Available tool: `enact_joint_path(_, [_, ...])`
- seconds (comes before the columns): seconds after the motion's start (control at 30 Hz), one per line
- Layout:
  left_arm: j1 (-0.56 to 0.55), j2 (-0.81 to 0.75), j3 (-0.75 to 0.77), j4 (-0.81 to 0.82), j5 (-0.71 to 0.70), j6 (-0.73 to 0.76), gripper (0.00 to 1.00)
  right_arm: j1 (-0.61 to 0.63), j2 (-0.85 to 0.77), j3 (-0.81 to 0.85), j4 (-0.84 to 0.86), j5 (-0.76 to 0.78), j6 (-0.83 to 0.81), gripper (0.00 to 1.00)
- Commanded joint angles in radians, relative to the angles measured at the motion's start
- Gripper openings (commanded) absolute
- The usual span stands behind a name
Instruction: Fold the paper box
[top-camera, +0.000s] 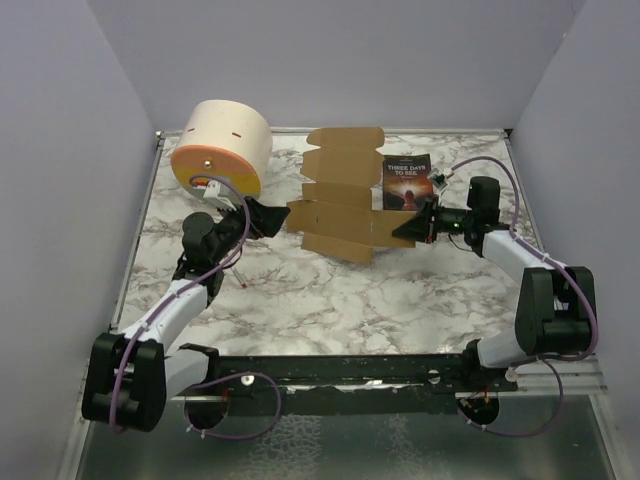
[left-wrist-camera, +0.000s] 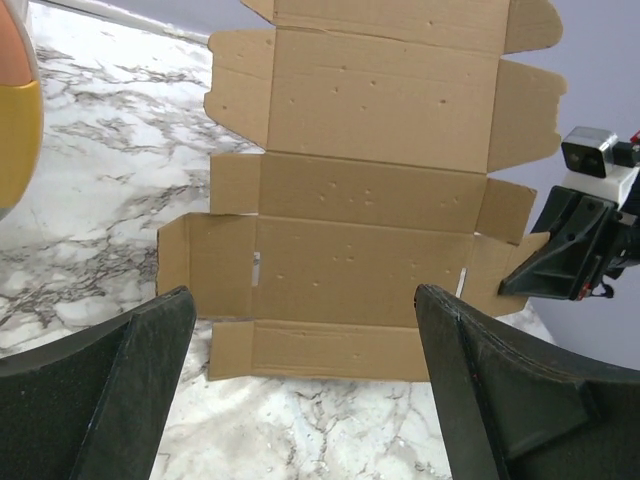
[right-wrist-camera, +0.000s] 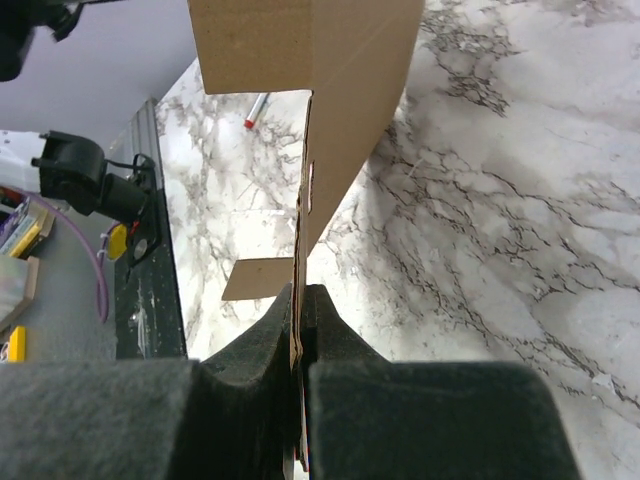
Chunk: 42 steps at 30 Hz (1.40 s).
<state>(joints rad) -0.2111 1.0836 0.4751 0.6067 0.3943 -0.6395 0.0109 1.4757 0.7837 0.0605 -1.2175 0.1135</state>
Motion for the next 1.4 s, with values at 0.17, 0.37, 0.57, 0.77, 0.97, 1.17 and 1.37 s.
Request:
enact_joint_path(0.17, [0.062,0.131,-0.015,0.32,0.177,-0.171,0.93,-0.006,-0.031,0.022,0.0,-0.159,-0.055,0.01])
enact_joint_path(0.37, [0.082,0.196,-0.024,0.431,0.187,-0.216,0.93,-0.006,-0.065,0.031,-0.024,-0.215,-0.087,0.01])
enact_joint_path(0.57, [0.125,0.304,0.002,0.553,0.239,-0.266,0.89,-0.006,-0.114,0.037,-0.062,-0.23,-0.127,0.01])
enact_joint_path(0.77, [0.146,0.375,0.016,0.668,0.287,-0.292,0.89,-0.006,-0.148,0.073,-0.178,-0.279,-0.24,0.01])
enact_joint_path(0.97, [0.163,0.4,0.025,0.783,0.353,-0.277,0.88,-0.006,-0.189,0.107,-0.292,-0.377,-0.359,0.01])
enact_joint_path(1.17, [0.165,0.436,0.046,0.997,0.418,-0.34,0.88,-0.005,-0.197,0.214,-0.639,-0.414,-0.693,0.01])
enact_joint_path(1.37, [0.168,0.469,0.099,1.173,0.456,-0.435,0.86,-0.002,-0.209,0.284,-0.857,-0.422,-0.888,0.01])
